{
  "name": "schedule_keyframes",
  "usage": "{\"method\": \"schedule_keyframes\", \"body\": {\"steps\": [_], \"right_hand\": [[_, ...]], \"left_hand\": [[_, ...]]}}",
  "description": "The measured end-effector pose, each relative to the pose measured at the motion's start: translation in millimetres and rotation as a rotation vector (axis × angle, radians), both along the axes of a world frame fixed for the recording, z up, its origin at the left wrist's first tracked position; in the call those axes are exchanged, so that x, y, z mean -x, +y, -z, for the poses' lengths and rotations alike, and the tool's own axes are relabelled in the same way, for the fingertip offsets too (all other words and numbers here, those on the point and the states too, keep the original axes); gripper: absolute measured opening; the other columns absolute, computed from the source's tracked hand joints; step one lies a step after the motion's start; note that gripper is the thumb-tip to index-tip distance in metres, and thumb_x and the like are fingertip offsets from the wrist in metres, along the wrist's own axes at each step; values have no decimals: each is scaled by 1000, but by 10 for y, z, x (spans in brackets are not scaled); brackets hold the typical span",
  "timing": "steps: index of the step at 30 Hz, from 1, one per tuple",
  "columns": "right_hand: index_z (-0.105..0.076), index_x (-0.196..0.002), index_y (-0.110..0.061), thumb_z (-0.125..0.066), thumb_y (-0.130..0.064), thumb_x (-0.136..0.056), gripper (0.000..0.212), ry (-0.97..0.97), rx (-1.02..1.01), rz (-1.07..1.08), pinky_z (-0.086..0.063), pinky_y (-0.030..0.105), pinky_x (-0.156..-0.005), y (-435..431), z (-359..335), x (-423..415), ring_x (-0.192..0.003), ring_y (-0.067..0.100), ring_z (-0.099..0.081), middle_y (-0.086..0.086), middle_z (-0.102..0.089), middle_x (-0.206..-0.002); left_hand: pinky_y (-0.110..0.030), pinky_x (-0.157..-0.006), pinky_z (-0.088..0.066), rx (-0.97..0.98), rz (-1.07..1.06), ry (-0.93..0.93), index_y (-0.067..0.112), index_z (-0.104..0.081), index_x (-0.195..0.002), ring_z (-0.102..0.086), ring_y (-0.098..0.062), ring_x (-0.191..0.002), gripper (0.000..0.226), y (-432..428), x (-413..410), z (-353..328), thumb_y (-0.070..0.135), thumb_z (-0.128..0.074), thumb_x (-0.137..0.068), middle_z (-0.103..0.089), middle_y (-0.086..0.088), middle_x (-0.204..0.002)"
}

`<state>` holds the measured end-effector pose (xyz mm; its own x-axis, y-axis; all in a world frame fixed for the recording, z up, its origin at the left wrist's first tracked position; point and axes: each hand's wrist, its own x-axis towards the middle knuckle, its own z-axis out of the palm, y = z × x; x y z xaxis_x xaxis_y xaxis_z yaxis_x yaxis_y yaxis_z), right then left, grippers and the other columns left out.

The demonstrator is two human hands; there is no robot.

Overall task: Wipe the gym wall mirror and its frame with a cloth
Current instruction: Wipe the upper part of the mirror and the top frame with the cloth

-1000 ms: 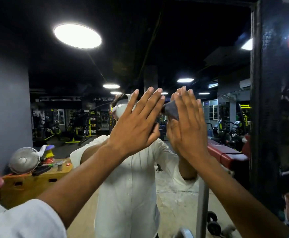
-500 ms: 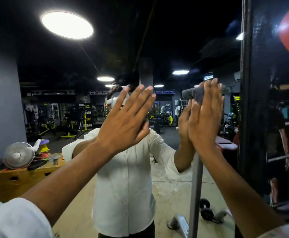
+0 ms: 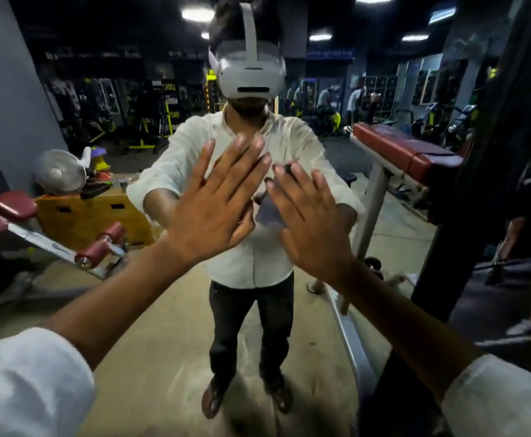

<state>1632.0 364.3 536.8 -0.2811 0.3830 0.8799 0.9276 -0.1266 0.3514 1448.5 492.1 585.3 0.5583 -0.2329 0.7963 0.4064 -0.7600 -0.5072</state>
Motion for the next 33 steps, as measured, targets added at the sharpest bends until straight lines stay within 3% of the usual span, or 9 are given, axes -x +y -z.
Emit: {"method": "schedule_keyframes", "body": {"steps": [3, 5, 11, 14, 17, 22, 25, 28, 33], "right_hand": [[-42, -157, -3, -57, -16, -97, 63, 30, 4, -20, -25, 59, -127, 5, 185, 73, -156, 39, -30, 19, -34, -165], [-42, -158, -5, -54, -19, -98, 62, -106, 74, -22, -24, 59, -127, -2, 527, 42, -156, 38, -30, 18, -32, -166], [-29, -165, -10, -47, -21, -104, 64, -458, 280, 140, 0, 53, -132, -309, 1267, -279, -160, 31, -18, 14, -21, -173], [-39, -159, -16, -56, -21, -104, 58, -233, 195, 132, -1, 50, -132, -391, 929, -411, -162, 28, -14, 10, -32, -169], [-34, -160, -9, -47, -21, -109, 54, -102, 55, 139, -13, 53, -131, -350, 216, -406, -159, 34, -21, 17, -31, -168], [-19, -166, -6, -53, -28, -106, 72, -27, -22, 174, -6, 52, -132, -277, -1001, -342, -162, 33, -10, 18, -14, -174], [-24, -165, -6, -47, -26, -107, 66, 107, -180, 148, -8, 56, -131, -384, -1529, -568, -162, 31, -10, 15, -16, -174], [-28, -164, -7, -34, -30, -110, 59, 290, -399, 110, -17, 58, -129, -493, -1750, -840, -162, 27, -14, 11, -21, -174], [-20, -167, -16, -41, -32, -114, 60, 580, -767, 136, -26, 55, -127, -298, -1890, -956, -162, 23, -14, 4, -15, -175]], "left_hand": [[-62, -131, -10, 35, -31, -53, 3, -32, -165, -22, -39, -161, 61, -52, -45, 80, 27, -41, -110, -27, -21, -172], [-62, -131, -8, 56, -49, -53, 2, -30, -165, -21, -40, -161, 60, -82, -46, 150, 23, -39, -110, -25, -21, -173], [-67, -128, -16, 90, -78, -37, 3, -31, -165, -24, -43, -160, 67, -150, -4, 252, 16, -51, -103, -26, -23, -172], [-64, -126, -25, 37, -51, -56, 5, -50, -156, -38, -41, -153, 59, -156, 18, 114, 20, -56, -99, -42, -23, -165], [-64, -126, -24, -37, -29, -60, 6, -60, -144, -42, -40, -149, 49, -179, -82, -300, 19, -58, -97, -49, -22, -159], [-64, -129, -14, -14, 1, -125, 4, -41, -159, -18, -36, -163, 62, -336, -389, -1160, 23, -51, -101, -25, -19, -174], [-63, -129, -15, -81, -8, -72, 7, -33, -165, -12, -33, -165, 67, -353, -497, -1484, 30, -50, -104, -17, -16, -176], [-62, -130, -11, -126, -27, -60, 8, -27, -167, -9, -32, -165, 68, -342, -574, -1590, 34, -42, -106, -14, -15, -177], [-61, -132, -8, -144, -80, -68, 8, -23, -168, -9, -33, -165, 70, -314, -639, -1537, 39, -34, -107, -13, -17, -177]]}}
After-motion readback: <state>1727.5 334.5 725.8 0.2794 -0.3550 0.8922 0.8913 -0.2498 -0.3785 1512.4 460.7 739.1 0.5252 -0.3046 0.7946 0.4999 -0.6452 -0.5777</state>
